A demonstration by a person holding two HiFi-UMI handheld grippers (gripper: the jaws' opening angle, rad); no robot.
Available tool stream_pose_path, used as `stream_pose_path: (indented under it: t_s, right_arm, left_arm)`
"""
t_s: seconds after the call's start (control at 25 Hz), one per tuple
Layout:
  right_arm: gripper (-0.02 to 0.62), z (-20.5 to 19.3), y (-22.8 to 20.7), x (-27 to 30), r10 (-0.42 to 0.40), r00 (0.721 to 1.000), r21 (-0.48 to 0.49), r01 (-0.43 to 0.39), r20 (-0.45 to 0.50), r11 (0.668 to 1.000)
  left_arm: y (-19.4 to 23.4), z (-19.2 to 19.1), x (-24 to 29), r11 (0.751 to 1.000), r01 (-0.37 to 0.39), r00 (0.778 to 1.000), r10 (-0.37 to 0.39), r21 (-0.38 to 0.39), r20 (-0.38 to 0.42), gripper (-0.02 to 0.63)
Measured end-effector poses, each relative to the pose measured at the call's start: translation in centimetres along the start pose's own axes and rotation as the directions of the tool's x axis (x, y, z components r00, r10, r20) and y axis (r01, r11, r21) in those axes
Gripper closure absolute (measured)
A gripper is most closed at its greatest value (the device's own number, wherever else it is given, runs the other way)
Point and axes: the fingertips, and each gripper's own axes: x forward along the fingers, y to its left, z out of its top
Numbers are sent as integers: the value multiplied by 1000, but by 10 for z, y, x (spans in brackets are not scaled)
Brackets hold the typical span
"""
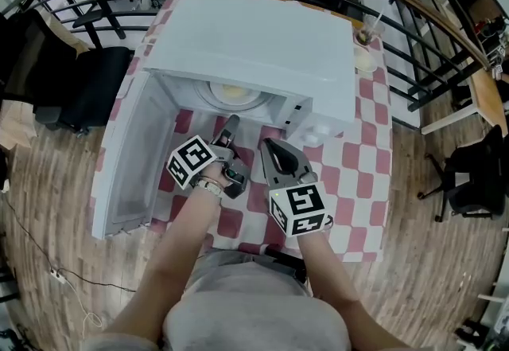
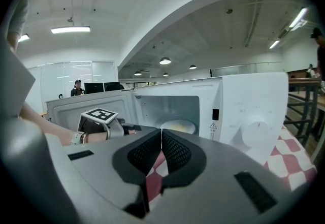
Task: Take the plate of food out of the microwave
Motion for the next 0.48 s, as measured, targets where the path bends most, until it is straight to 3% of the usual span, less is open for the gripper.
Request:
stream_pose_path:
  t_s: [0.48]
  right_arm:
    - [569, -7, -7, 18, -16, 1000, 16, 17, -27, 1000]
  left_arm:
    - [19, 4, 28, 991, -40, 999, 38, -126, -16, 332]
